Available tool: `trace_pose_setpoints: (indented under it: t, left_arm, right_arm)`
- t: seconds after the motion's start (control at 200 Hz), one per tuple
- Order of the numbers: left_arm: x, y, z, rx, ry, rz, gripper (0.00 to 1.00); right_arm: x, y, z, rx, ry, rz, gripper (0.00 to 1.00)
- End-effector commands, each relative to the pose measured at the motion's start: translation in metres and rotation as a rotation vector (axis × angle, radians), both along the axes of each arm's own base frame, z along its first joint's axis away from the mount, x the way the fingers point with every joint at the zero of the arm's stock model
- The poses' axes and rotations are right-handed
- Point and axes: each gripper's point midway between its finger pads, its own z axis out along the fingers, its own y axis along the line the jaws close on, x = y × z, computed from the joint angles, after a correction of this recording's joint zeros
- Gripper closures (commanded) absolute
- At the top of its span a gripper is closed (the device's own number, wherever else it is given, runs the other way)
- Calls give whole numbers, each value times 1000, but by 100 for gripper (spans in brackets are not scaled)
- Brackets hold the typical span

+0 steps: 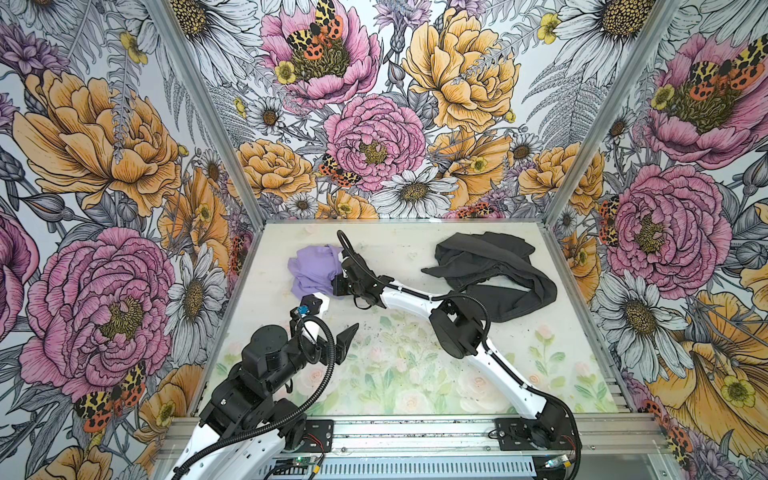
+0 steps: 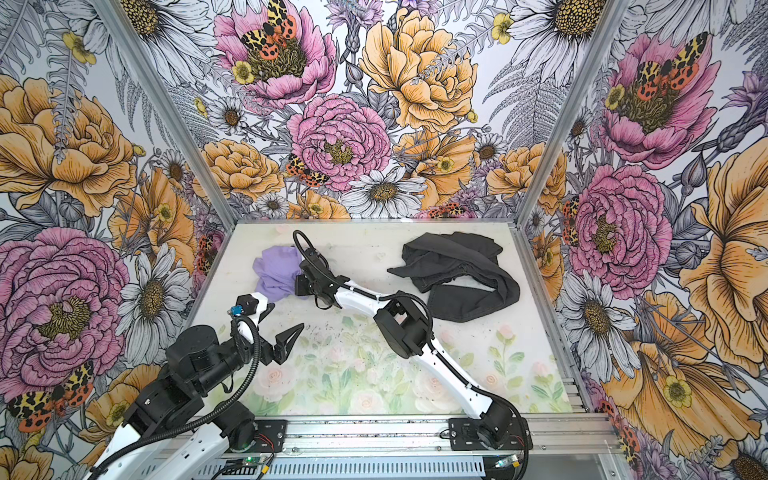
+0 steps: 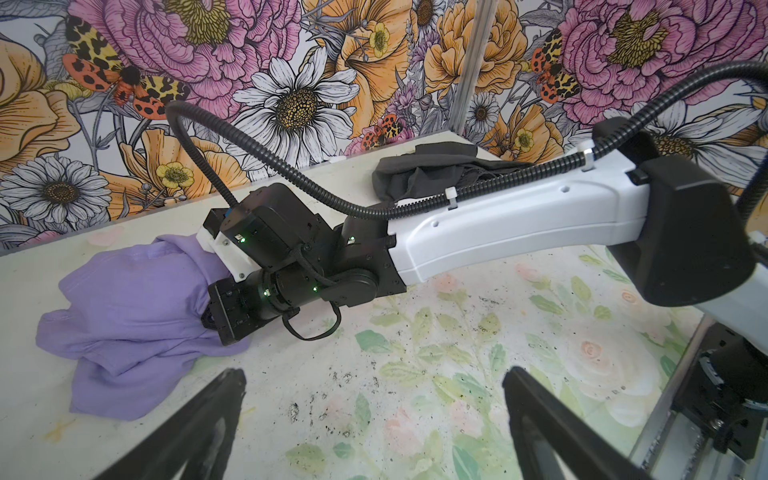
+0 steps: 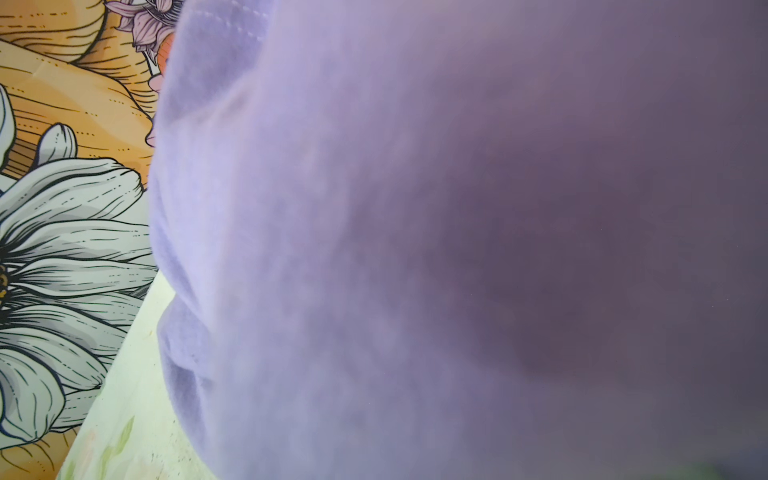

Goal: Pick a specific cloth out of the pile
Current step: 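Lower the lavender shirt onto the table and open the right gripper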

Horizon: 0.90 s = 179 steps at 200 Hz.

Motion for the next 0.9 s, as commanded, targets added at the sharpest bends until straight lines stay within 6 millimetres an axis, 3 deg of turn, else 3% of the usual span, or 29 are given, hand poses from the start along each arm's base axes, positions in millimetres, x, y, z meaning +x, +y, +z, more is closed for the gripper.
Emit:
trace_pose_setpoints:
  t: [0.0, 0.49, 0.711, 0.891]
  left_arm:
    - [0, 4, 3, 6, -26, 16, 1]
    - [-1, 7, 6, 2, -39, 28, 1]
    - [-1, 8, 8, -1, -46, 33, 1]
    - [-2, 11, 9, -4, -56, 45, 1]
  right_arm:
    - [-23, -1, -12, -42, 79, 39, 82]
    - [-28, 2, 107, 55, -64, 42, 43]
    - [-32, -3, 149, 76, -134, 29, 35]
    - [-31, -18, 178, 60, -206, -2, 33]
